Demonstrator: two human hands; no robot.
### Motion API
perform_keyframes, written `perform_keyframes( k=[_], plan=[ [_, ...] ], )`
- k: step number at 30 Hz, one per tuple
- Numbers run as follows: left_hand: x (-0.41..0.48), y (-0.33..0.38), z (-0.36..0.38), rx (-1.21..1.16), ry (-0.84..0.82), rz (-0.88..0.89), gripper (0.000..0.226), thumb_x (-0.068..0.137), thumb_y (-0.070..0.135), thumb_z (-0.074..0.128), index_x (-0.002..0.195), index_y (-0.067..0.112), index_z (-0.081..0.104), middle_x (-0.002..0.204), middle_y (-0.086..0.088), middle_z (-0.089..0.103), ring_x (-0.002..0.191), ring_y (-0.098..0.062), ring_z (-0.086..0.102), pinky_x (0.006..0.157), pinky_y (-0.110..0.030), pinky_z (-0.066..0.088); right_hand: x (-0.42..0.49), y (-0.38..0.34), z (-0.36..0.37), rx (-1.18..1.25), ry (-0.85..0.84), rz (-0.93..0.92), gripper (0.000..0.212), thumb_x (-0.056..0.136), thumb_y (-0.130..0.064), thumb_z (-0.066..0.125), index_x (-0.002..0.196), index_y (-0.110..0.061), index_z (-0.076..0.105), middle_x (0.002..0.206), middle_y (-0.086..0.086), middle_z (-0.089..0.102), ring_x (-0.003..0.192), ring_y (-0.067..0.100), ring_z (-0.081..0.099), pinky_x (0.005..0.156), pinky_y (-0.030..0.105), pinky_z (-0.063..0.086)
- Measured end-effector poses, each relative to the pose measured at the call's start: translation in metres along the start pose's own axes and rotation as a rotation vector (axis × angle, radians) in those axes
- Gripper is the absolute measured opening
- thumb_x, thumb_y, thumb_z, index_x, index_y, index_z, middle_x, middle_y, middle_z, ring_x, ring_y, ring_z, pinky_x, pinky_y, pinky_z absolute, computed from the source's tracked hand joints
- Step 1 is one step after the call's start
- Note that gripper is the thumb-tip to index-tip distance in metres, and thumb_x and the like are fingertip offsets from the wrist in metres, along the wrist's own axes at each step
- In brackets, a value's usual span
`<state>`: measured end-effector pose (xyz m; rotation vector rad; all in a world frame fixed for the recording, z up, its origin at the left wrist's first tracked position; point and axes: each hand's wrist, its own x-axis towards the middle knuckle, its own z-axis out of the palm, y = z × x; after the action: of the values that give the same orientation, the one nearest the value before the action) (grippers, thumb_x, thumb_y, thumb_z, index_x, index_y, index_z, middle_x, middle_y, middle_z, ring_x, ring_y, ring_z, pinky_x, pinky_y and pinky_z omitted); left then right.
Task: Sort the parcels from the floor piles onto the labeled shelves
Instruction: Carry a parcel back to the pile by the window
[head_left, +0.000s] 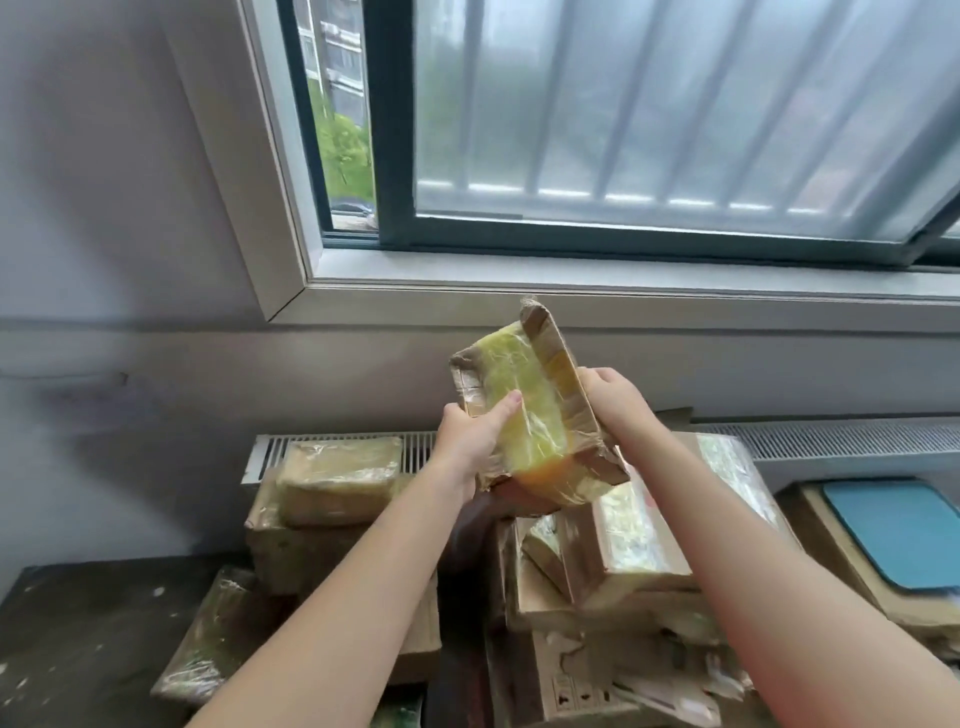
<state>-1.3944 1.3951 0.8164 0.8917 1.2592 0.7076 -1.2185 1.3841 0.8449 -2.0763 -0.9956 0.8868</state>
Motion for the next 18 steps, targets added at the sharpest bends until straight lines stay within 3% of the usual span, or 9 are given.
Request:
perform_keyframes(
  k=[2, 3, 6, 8, 10, 15, 18],
  plan=[
    [-0.002, 0.000, 0.037, -0.024, -0.083, -0.032, 0.089, 0.076, 0.060, 0.073, 0.141, 0.011, 0.038, 0.134, -0.005, 0.056, 0.108, -0.018, 0.062, 0.071, -0.025, 0.057, 0.008, 0.009, -0.033, -0.022, 0.049, 0.008, 0.039, 0.089, -0.046, 0.047, 0.115, -0.022, 0.064, 0.114, -0.006, 0.065, 0.107, 0.019, 0.060, 0.095, 0.037, 0.048],
    [-0.002, 0.000, 0.054, 0.001, -0.105, -0.043, 0.084, 0.081, 0.059, 0.070, 0.141, 0.009, 0.037, 0.135, -0.004, 0.055, 0.107, -0.017, 0.062, 0.067, -0.022, 0.053, 0.011, 0.012, -0.049, -0.047, 0.077, 0.017, 0.039, 0.091, -0.046, 0.047, 0.117, -0.022, 0.063, 0.116, -0.005, 0.064, 0.111, 0.021, 0.058, 0.099, 0.038, 0.045],
    [0.001, -0.007, 0.104, 0.167, -0.085, -0.035, 0.088, 0.086, 0.063, 0.060, 0.149, 0.010, 0.028, 0.147, -0.005, 0.043, 0.127, -0.025, 0.050, 0.101, -0.038, 0.045, 0.024, 0.033, -0.090, -0.129, 0.174, 0.038, 0.039, 0.089, -0.048, 0.048, 0.118, -0.023, 0.060, 0.123, 0.001, 0.063, 0.120, 0.028, 0.053, 0.106, 0.041, 0.040],
    [0.002, -0.012, 0.132, 0.255, -0.091, 0.016, 0.072, 0.093, 0.057, 0.050, 0.151, 0.020, 0.029, 0.149, -0.005, 0.043, 0.132, -0.028, 0.047, 0.110, -0.046, 0.040, 0.027, 0.049, -0.107, -0.174, 0.213, 0.068, 0.042, 0.084, -0.052, 0.049, 0.116, -0.026, 0.059, 0.124, 0.004, 0.062, 0.121, 0.032, 0.048, 0.104, 0.043, 0.040],
    [0.006, -0.020, 0.155, 0.310, -0.112, 0.030, 0.057, 0.099, 0.049, 0.038, 0.149, 0.021, 0.036, 0.147, -0.005, 0.047, 0.131, -0.029, 0.048, 0.110, -0.046, 0.040, 0.027, 0.063, -0.119, -0.227, 0.238, 0.106, 0.048, 0.080, -0.056, 0.047, 0.117, -0.027, 0.058, 0.126, 0.008, 0.059, 0.124, 0.035, 0.042, 0.105, 0.048, 0.037],
    [0.030, -0.047, 0.189, 0.465, -0.051, -0.015, 0.058, 0.088, 0.047, 0.032, 0.137, 0.022, 0.052, 0.150, -0.014, 0.036, 0.130, -0.035, 0.046, 0.106, -0.049, 0.043, 0.024, 0.092, -0.122, -0.339, 0.297, 0.118, 0.043, 0.088, -0.045, 0.053, 0.124, -0.023, 0.053, 0.132, 0.016, 0.048, 0.129, 0.037, 0.035, 0.103, 0.051, 0.031],
    [0.050, -0.061, 0.199, 0.393, -0.064, -0.004, 0.051, 0.078, 0.043, 0.040, 0.121, 0.023, 0.059, 0.130, -0.008, 0.059, 0.111, -0.031, 0.061, 0.091, -0.050, 0.054, 0.022, 0.105, -0.115, -0.407, 0.288, 0.085, 0.045, 0.090, -0.043, 0.051, 0.129, -0.020, 0.051, 0.133, 0.018, 0.046, 0.128, 0.038, 0.034, 0.103, 0.050, 0.032]
  ],
)
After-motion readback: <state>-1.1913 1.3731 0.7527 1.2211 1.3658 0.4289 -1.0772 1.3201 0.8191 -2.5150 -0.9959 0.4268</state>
